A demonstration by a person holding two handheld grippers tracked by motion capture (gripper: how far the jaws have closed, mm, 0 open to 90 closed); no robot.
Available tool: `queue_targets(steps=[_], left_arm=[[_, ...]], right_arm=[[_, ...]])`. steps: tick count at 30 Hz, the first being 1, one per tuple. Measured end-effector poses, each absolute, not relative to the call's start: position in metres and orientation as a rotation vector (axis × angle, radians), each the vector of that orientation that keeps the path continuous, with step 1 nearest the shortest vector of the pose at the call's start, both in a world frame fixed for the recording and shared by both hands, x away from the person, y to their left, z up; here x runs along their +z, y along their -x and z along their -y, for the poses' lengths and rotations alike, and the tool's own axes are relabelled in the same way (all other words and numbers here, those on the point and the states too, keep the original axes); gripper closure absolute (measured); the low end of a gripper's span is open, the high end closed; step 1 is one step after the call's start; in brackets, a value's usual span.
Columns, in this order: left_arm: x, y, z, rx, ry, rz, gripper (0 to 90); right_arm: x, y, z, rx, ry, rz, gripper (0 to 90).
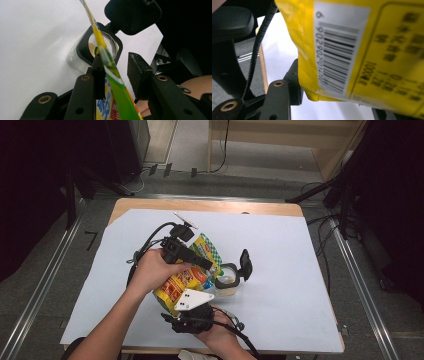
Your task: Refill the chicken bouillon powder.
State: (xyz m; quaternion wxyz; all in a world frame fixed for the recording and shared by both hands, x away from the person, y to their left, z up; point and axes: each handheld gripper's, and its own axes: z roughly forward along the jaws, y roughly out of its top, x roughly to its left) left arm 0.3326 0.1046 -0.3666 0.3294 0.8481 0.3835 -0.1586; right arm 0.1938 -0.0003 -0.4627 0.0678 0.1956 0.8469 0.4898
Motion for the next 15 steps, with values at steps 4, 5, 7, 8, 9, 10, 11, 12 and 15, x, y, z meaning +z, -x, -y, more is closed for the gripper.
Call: queue_targets(steps=[4, 5, 7, 8, 9, 10, 11, 12, 15], left_arm=[[-0.3666, -0.3345, -0.0995, -0.436, -2.226, -1.010, 66.8], [-0.3666, -0.3345, -0.0995, -0.436, -2.226, -1.010, 66.0], [-0.3658, -0.3340, -0.0993, -0.431, -2.217, -0.994, 65.7], [-0.3656, -0.3332, -0.0995, -0.426, -2.213, -0.991, 66.4], [-0.3653, -0.3331, -0.1000, -0.429, -2.213, -0.981, 67.4], [-0.3652, -0.3330, -0.1006, -0.429, -2.211, -0.971, 67.3], [-0.3652, -0.3330, -0.1006, -0.429, -2.211, -0.971, 67.7], [-0.3653, -0.3327, -0.1011, -0.428, -2.212, -0.969, 67.7], [-0.3654, -0.3332, -0.1014, -0.434, -2.210, -0.958, 67.3]], right_arm=[[-0.4626, -0.1953, 0.0021, 1.478, -0.609, -2.563, 55.5], [-0.4626, -0.1953, 0.0021, 1.478, -0.609, -2.563, 55.5], [-0.4623, -0.1977, 0.0043, 1.524, -0.655, -2.572, 58.7], [-0.4620, -0.1980, 0.0052, 1.541, -0.672, -2.566, 62.0], [-0.4615, -0.1985, 0.0064, 1.558, -0.684, -2.566, 62.4], [-0.4609, -0.1984, 0.0068, 1.565, -0.683, -2.563, 62.4], [-0.4609, -0.1984, 0.0068, 1.565, -0.683, -2.563, 62.4], [-0.4606, -0.1977, 0.0063, 1.567, -0.679, -2.557, 62.3], [-0.4604, -0.1968, 0.0057, 1.580, -0.694, -2.547, 62.6]])
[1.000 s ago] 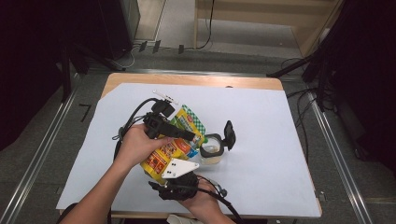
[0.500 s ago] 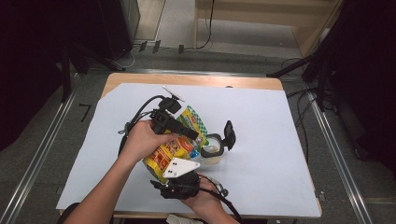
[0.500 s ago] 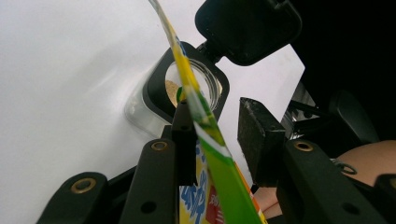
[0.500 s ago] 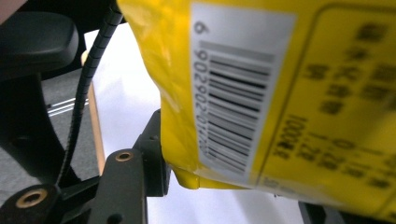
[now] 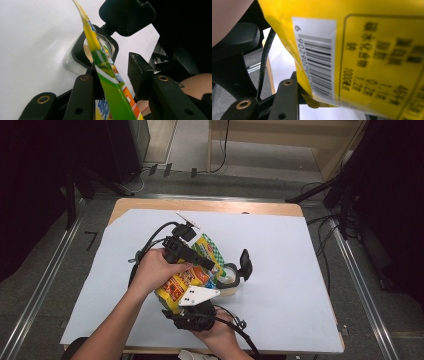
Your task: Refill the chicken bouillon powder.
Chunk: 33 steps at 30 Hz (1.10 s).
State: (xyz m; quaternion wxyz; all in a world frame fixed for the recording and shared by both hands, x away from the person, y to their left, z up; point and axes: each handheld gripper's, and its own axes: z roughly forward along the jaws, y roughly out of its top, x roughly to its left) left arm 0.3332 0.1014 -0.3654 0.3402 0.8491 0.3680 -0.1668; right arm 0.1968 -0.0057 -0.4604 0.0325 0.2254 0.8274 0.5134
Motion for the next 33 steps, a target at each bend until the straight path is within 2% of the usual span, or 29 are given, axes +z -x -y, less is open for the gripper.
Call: queue_targets(steps=[3, 10, 12, 23, 26, 27, 33], left_arm=[[-0.365, -0.334, -0.101, -0.460, -2.200, -0.967, 64.9], [-0.363, -0.329, -0.098, -0.417, -2.210, -0.968, 63.1], [-0.364, -0.329, -0.097, -0.405, -2.220, -0.971, 66.5], [-0.366, -0.330, -0.095, -0.425, -2.220, -0.997, 70.0], [-0.367, -0.330, -0.095, -0.426, -2.221, -0.999, 70.0], [-0.366, -0.331, -0.095, -0.432, -2.210, -1.000, 69.8], [-0.364, -0.331, -0.097, -0.420, -2.217, -0.984, 68.7]], right_arm=[[-0.460, -0.198, 0.007, 1.600, -0.716, -2.536, 63.0], [-0.457, -0.206, 0.015, 1.660, -0.819, -2.500, 64.0], [-0.456, -0.207, 0.016, 1.655, -0.813, -2.506, 63.6], [-0.461, -0.202, 0.005, 1.521, -0.731, -2.561, 58.5], [-0.462, -0.203, 0.004, 1.498, -0.729, -2.570, 58.8], [-0.462, -0.203, 0.004, 1.491, -0.723, -2.568, 62.9], [-0.460, -0.203, 0.003, 1.536, -0.751, -2.559, 63.1]])
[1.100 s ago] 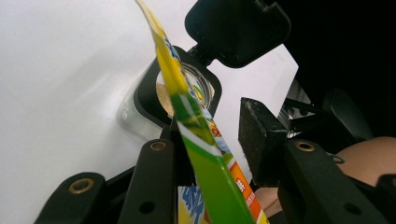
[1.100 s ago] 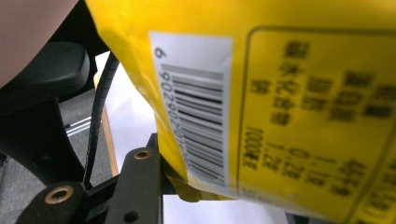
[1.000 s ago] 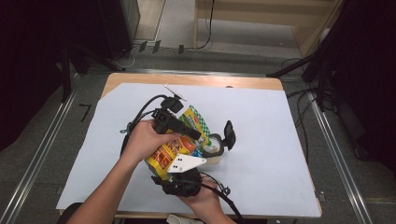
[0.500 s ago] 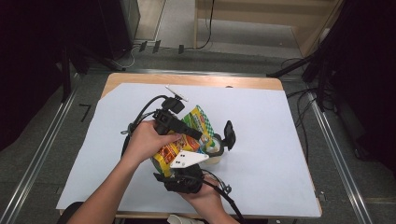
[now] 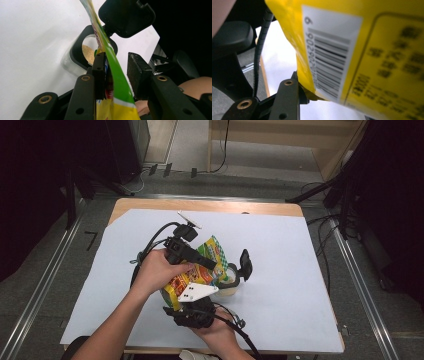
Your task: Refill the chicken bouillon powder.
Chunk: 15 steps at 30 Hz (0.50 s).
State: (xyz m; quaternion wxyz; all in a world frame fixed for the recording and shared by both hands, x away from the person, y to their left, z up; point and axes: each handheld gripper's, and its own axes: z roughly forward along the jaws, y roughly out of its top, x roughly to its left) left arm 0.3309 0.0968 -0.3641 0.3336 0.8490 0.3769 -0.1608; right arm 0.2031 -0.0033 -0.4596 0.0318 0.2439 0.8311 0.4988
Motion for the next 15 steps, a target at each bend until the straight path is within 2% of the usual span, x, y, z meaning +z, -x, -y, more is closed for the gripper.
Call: queue_targets(steps=[8, 15], left_arm=[[-0.3616, -0.3318, -0.0998, -0.414, -2.198, -0.996, 66.9], [-0.3606, -0.3298, -0.0985, -0.387, -2.211, -1.003, 72.2]], right_arm=[[-0.4537, -0.2111, 0.0087, 1.614, -0.824, -2.537, 63.4], [-0.4547, -0.2129, 0.0057, 1.607, -0.829, -2.549, 64.0]])
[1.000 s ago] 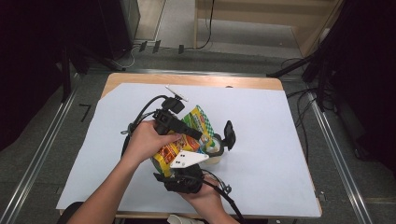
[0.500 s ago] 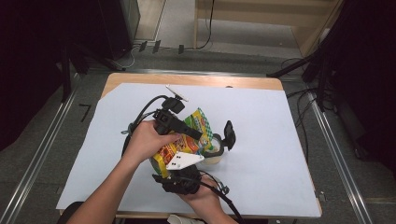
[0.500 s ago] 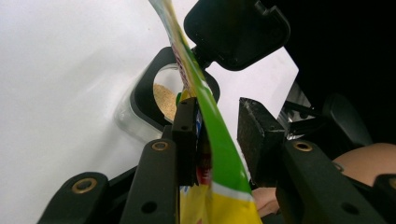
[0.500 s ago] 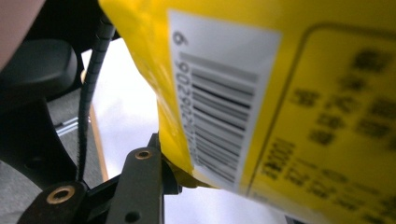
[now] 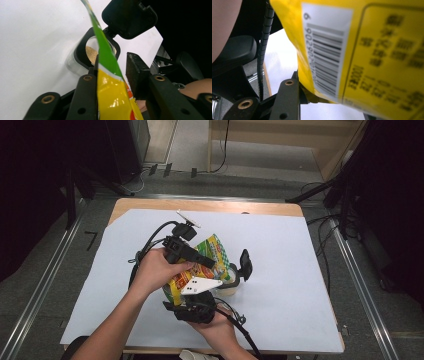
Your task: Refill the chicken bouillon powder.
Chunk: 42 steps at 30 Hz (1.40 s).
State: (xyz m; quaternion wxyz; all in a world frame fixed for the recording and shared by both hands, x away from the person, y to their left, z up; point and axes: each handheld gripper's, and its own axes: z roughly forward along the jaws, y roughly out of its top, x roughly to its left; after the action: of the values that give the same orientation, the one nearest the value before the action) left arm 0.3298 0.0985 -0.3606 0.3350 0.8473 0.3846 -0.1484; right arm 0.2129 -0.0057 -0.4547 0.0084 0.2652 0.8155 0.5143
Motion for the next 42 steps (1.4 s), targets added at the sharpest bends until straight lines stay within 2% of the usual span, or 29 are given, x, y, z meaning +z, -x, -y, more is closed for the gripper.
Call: queue_targets(steps=[10, 11, 17, 42], left_arm=[[-0.3589, -0.3296, -0.0992, -0.377, -2.213, -1.005, 72.9], [-0.3579, -0.3289, -0.0992, -0.379, -2.209, -1.000, 73.0], [-0.3573, -0.3271, -0.0968, -0.381, -2.213, -0.995, 73.2], [-0.3514, -0.3277, -0.1014, -0.386, -2.197, -0.989, 71.7]], right_arm=[[-0.4545, -0.2138, 0.0037, 1.571, -0.780, -2.565, 62.9], [-0.4545, -0.2132, 0.0022, 1.566, -0.755, -2.568, 59.5], [-0.4556, -0.2103, -0.0003, 1.547, -0.743, -2.572, 62.2], [-0.4507, -0.2120, -0.0021, 1.577, -0.747, -2.570, 62.4]])
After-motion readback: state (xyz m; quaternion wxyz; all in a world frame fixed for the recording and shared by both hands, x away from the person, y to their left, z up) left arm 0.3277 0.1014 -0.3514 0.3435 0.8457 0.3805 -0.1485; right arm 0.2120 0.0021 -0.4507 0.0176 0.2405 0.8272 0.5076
